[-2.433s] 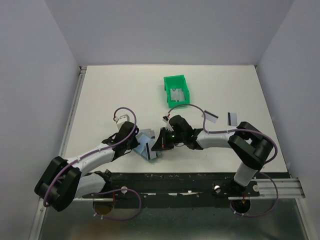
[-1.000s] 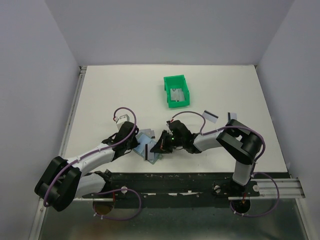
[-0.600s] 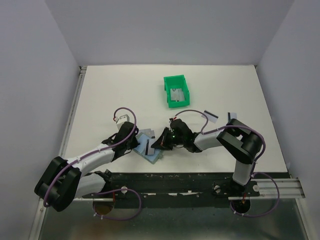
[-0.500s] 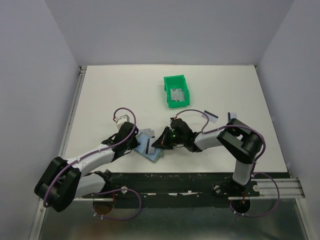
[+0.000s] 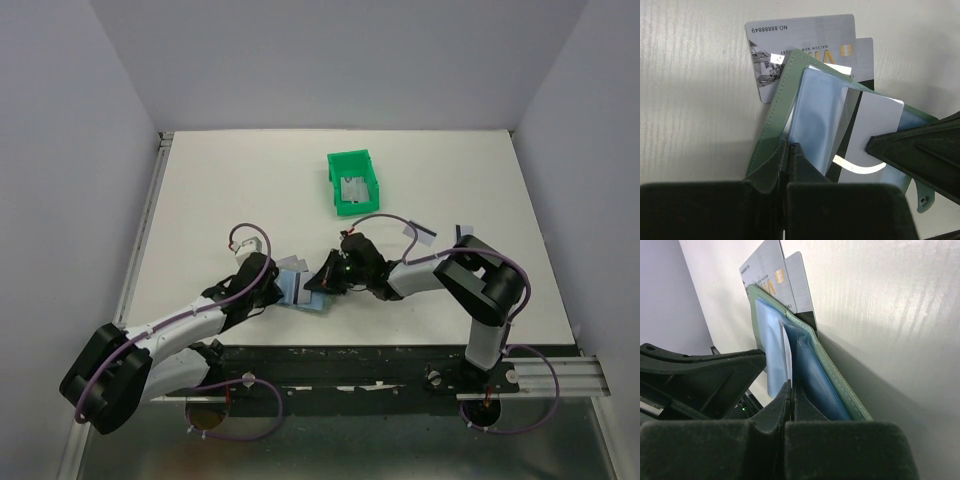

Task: Put the credit cards into the card holder
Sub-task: Insert the credit card into the card holder.

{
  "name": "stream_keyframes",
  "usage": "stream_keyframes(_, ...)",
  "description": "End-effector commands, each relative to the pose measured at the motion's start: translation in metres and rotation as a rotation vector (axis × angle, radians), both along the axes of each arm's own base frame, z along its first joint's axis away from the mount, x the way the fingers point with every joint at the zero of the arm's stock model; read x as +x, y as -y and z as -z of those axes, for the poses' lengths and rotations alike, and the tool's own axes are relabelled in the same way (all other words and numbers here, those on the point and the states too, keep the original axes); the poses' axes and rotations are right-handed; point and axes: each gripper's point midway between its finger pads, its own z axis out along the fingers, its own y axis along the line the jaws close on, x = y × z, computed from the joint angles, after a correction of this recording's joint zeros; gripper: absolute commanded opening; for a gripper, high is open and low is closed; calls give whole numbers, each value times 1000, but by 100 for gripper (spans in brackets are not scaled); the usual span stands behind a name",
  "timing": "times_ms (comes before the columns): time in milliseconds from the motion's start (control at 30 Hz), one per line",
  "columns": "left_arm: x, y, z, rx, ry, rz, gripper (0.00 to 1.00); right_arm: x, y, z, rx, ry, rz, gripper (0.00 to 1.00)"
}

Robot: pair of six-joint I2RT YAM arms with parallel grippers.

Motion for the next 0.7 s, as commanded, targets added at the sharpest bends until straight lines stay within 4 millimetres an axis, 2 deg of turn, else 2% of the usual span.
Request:
stream_keyframes(0,-33,-4,25,24,-131,35,0,9,4,21,-69,20,7,1)
stream_keyframes(200,-33,-3,24,29,-128,36,0,9,-5,14,-18,49,-33,1)
stream_keyframes(400,-35,-9,25,51,-126,29,0,7,12,22,-93,61,-5,0)
stream_keyframes(667,-39,-14,28,61,-134,22,0,3,23,28,-121,50,9,1)
